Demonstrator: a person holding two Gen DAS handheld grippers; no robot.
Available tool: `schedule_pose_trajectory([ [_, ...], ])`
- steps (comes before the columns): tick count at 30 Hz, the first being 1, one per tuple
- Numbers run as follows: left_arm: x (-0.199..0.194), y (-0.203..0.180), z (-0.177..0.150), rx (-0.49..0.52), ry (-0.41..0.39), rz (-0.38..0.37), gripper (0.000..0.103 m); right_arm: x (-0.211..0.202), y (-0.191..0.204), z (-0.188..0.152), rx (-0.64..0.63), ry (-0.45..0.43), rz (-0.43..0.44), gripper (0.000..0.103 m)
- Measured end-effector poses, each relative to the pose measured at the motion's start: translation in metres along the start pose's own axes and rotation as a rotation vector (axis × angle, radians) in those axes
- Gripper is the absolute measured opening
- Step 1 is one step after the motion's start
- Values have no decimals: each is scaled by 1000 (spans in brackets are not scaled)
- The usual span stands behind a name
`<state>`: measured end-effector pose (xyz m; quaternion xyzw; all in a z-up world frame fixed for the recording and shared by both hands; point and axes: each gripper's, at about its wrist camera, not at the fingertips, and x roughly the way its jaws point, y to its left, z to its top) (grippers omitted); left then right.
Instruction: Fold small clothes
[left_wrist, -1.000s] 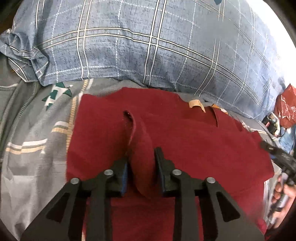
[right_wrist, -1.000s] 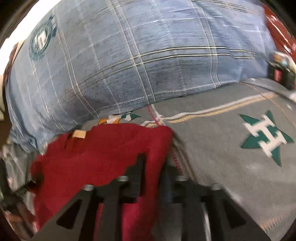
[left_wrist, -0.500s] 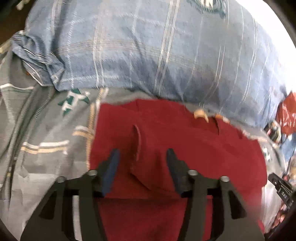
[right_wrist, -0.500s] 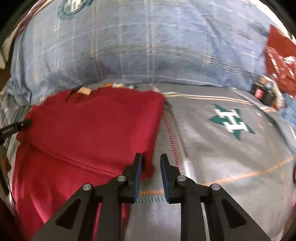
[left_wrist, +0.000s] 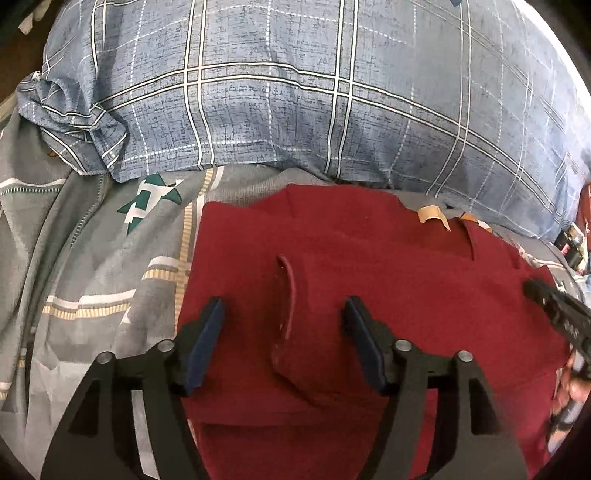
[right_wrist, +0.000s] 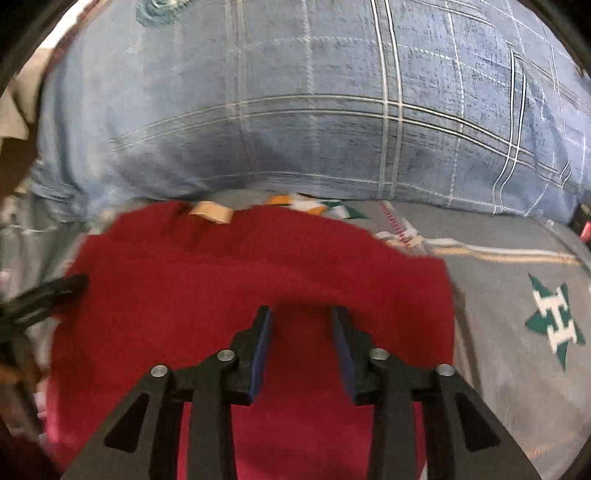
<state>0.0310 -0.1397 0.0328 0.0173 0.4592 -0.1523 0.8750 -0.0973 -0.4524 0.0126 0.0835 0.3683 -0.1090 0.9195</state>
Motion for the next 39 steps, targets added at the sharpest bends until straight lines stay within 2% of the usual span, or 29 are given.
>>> schedule_pose_trajectory([
  [1,0,1,-1,-4,2,-3,68,2,-5,2,18,2,-1,26],
  [3,0,2,-1,-11,1,-8,69,-2,-15,5,80,19,44,26],
  [6,0,3,-1,-12,1,-6,69,-23,-25,5,140,6,84,39],
  [7,1,2,0,-14,2,-5,69,-30,-30,6,143,-20,54,45],
  [10,1,1,-1,-13,-3,0,70,-22,-39,8,128,15,-57,46],
  [14,2,1,0,-9,0,-1,70,-11,-53,8,174,36,-75,47],
  [15,2,2,0,-13,1,-4,70,-13,-58,7,195,17,-87,53],
  [16,2,3,0,-16,2,-6,71,-16,-62,6,207,1,-93,65],
  [18,3,3,1,-18,1,-5,72,-21,-72,4,232,-30,-99,76],
  [20,4,2,1,-17,-2,1,73,-15,-77,5,234,-6,-50,77],
  [21,4,1,1,-14,-3,3,73,-11,-77,5,228,8,-25,73],
  [22,5,1,1,-11,-5,7,73,-6,-76,5,218,25,-9,58],
  [23,5,0,1,-9,-7,8,73,-1,-75,5,212,36,-8,38],
  [24,5,0,1,-8,-9,8,74,-1,-75,5,212,35,-6,10],
  [27,5,1,1,-14,-9,6,76,-13,-74,8,212,-23,-35,9],
  [29,7,2,1,-15,-13,10,78,-4,-73,7,178,-5,-117,8],
  [30,7,1,1,-11,-15,12,78,1,-75,4,187,12,-115,9],
  [32,6,1,0,-4,-17,18,78,-4,-78,-1,218,-1,-100,12],
  [35,5,1,-1,-4,-19,21,78,-31,-73,0,234,-6,-104,24],
  [37,4,1,-2,0,-21,26,78,-55,-58,-1,194,-51,-103,43],
  [39,3,0,-3,5,-24,32,78,-68,-35,-5,145,-67,-36,54],
])
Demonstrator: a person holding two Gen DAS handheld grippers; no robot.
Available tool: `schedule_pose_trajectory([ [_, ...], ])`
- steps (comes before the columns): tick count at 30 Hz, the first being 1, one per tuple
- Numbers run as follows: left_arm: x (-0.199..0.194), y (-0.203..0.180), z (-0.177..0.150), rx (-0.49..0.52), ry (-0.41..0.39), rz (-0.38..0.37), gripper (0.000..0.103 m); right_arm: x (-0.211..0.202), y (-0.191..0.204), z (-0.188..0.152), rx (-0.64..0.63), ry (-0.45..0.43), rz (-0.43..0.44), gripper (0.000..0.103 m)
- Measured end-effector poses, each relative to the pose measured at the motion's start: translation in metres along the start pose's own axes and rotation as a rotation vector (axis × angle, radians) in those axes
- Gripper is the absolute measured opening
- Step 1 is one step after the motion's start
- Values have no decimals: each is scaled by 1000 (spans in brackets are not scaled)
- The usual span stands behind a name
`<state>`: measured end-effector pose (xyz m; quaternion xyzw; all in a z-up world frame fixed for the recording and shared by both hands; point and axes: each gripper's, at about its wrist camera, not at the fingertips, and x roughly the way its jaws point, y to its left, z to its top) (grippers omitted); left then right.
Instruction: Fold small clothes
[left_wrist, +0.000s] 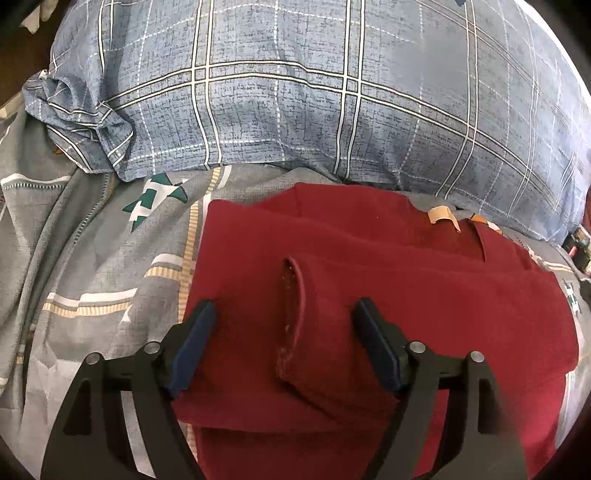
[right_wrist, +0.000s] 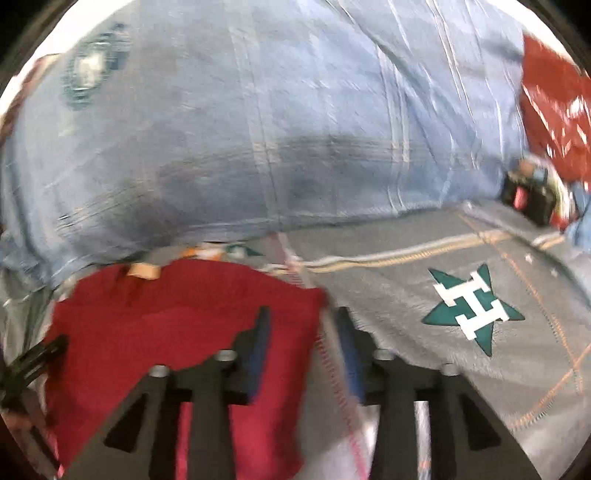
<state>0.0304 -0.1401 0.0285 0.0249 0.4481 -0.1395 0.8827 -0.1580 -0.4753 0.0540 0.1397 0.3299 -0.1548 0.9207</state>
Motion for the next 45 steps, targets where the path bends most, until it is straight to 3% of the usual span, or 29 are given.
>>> schedule_pose_trajectory([
  [4,-1,1,-1,-3,-1,-2,78,2,34,-22,-69,55,89,55],
  [8,0,1,0,-5,1,-4,79,32,51,-39,-148,116,20,54],
  [17,-9,0,-5,-1,-3,3,79,-4,40,-45,-96,76,-9,57],
  [22,-31,-2,-18,22,-3,-3,79,12,25,-58,-89,137,-82,59],
  [26,-63,1,-32,47,11,-35,79,-13,9,-64,9,144,18,59],
  [30,-95,15,-57,2,20,-86,80,-62,4,-83,-42,93,36,69],
  [35,-121,23,-104,67,57,-54,80,-105,-8,-122,-62,132,93,74],
  [39,-136,33,-136,78,103,-68,80,-121,-18,-151,-40,167,131,74],
  [45,-158,56,-166,8,146,-116,80,-130,-19,-194,-47,241,168,74],
])
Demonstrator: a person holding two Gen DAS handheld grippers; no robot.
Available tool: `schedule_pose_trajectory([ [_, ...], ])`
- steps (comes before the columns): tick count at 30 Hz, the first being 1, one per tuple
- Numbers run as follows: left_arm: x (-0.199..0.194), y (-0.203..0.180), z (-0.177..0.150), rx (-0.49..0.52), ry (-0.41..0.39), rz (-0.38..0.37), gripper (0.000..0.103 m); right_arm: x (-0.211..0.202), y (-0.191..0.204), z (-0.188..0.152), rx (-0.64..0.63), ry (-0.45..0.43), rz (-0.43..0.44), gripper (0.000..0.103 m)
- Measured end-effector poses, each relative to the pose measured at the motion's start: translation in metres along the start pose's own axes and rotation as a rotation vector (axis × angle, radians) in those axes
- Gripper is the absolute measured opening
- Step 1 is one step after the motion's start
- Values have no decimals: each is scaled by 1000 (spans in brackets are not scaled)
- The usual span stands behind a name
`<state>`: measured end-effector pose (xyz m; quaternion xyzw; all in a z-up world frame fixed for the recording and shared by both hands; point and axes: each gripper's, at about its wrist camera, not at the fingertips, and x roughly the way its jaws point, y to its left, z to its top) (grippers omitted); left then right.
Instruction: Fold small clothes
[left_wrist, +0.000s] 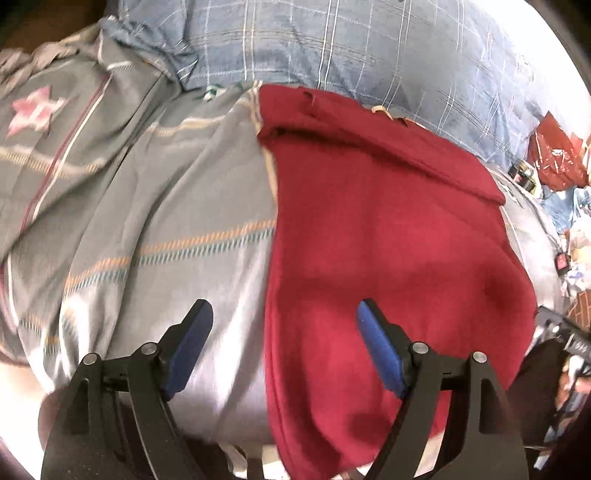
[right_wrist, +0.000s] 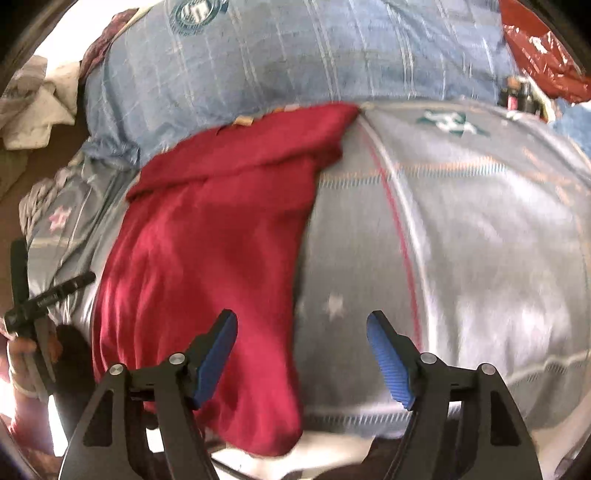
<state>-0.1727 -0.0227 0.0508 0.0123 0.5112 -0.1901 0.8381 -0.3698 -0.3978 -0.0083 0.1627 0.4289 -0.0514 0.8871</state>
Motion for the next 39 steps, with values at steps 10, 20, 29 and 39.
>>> schedule_pose_trajectory([
  [10,-3,4,-45,-17,120,-50,80,18,2,-39,19,105,51,74],
  [20,9,-3,-64,-33,165,-82,80,24,5,-50,25,160,69,76],
  [29,13,-19,-65,-5,144,-49,80,29,21,-50,8,156,98,78],
  [39,17,-31,-67,3,135,-24,80,35,33,-46,-27,154,121,78],
])
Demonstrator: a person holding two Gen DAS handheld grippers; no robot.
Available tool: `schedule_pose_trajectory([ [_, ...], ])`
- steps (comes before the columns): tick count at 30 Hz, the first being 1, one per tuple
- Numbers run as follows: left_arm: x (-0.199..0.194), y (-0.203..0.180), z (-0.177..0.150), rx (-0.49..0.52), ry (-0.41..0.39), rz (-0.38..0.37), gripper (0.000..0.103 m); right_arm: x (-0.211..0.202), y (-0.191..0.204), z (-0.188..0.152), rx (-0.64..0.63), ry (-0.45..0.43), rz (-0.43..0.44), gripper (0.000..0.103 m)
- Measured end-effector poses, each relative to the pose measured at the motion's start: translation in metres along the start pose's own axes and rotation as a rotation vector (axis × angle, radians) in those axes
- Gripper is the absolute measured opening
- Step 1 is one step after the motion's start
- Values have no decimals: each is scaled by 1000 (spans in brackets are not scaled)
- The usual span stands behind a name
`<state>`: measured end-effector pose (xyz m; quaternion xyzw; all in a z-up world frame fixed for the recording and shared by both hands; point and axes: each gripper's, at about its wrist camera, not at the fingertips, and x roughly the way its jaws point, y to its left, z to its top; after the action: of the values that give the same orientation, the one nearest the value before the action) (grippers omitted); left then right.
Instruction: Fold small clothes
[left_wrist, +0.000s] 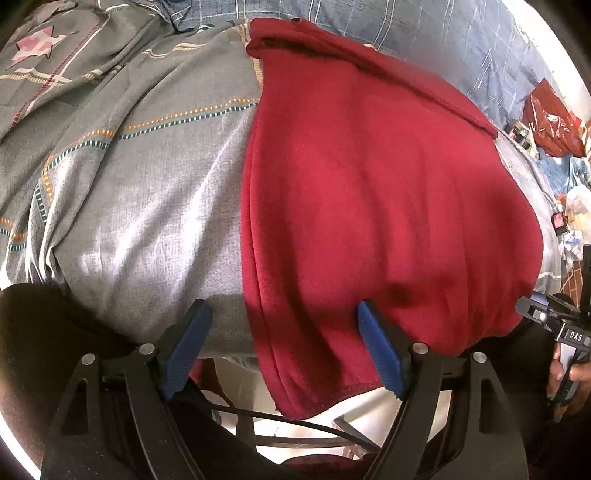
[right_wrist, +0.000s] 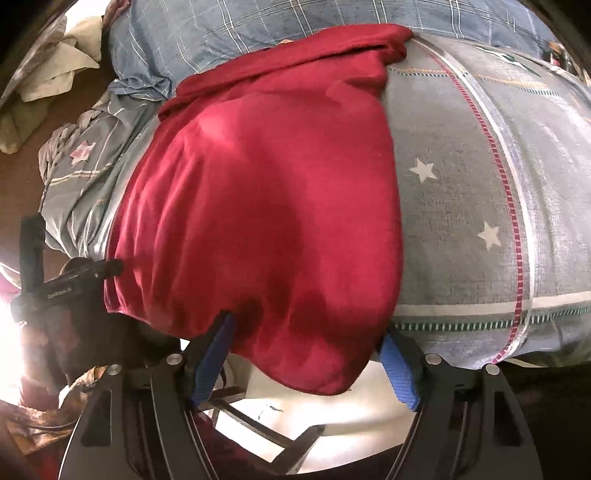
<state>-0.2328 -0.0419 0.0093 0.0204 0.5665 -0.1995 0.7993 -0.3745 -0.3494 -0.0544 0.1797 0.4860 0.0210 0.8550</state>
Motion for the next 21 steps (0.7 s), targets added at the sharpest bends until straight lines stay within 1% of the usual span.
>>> schedule_pose_trajectory([
  [6,0,6,-1,5,-2,-4,84,-3,-8,0,34,-19,20,78],
  [9,1,4,-1,8,-9,5,84,-2,-6,-1,17,-22,-1,78],
  [11,1,1,-2,22,-10,8,84,-1,-2,-3,-3,-15,-32,75],
  [12,1,-1,-3,38,-10,6,83,0,1,-4,-7,-13,-42,72],
  [14,1,-7,-5,71,-20,13,73,0,4,-5,-28,-18,-57,61],
  [15,0,-9,-6,86,-29,23,63,0,4,-6,-37,-23,-59,47],
  [16,0,-11,-7,93,-33,29,50,0,5,-5,-41,-28,-54,28],
  [17,-2,-13,-6,97,-36,24,41,0,5,-4,-44,-30,-41,16],
  [18,-4,-12,-5,90,-33,-1,22,-1,6,-3,-45,-33,-21,10],
  [19,-5,-11,-4,75,-20,-31,13,-2,8,-3,-52,-42,-16,10],
  [21,-8,-10,0,62,-10,-50,10,-11,16,-4,-91,-79,10,10],
])
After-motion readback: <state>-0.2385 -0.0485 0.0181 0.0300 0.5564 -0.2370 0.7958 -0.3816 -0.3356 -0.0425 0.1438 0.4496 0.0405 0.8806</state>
